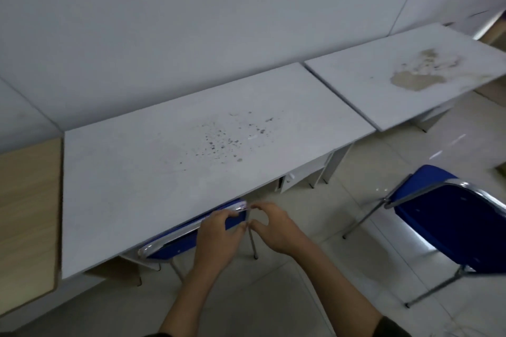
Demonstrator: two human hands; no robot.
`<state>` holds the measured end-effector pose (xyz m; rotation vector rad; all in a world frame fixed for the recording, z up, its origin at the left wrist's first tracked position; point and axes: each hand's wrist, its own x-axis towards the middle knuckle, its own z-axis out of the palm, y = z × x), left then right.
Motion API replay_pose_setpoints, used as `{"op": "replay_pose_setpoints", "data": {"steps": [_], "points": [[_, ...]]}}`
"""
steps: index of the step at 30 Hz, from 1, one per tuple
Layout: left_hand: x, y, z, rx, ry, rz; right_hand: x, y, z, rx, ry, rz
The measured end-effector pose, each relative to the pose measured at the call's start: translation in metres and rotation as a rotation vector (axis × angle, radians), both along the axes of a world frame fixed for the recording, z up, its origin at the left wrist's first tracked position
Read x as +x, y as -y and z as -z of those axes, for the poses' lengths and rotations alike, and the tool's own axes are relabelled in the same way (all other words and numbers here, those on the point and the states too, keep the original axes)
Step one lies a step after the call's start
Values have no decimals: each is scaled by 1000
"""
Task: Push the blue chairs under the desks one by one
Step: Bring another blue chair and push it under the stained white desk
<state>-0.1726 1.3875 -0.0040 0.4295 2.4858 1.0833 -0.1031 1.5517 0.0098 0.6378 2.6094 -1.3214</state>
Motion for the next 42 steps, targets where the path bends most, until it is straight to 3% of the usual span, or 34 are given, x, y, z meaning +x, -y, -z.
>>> {"op": "replay_pose_setpoints", "data": {"steps": [7,11,24,30,35,38,42], "points": [[68,-121,-23,21,177,183,103,-95,-14,-88,5,172],[105,-183,-22,32,205,235,156,-150,-21,-96,-8,268],[257,-434,-36,162,183,745,346,-334,-18,-82,-145,787],[282,-508,-24,125,204,913,388,-378,-13,-125,-164,1004],[290,-574,-18,99,187,1024,401,-415,4,-31,-157,1236],[289,-603,-18,112,116,1111,404,-429,13,60,-129,1297],[272,-646,0,27,56,1199,398,-457,32,25,-50,1376]]}}
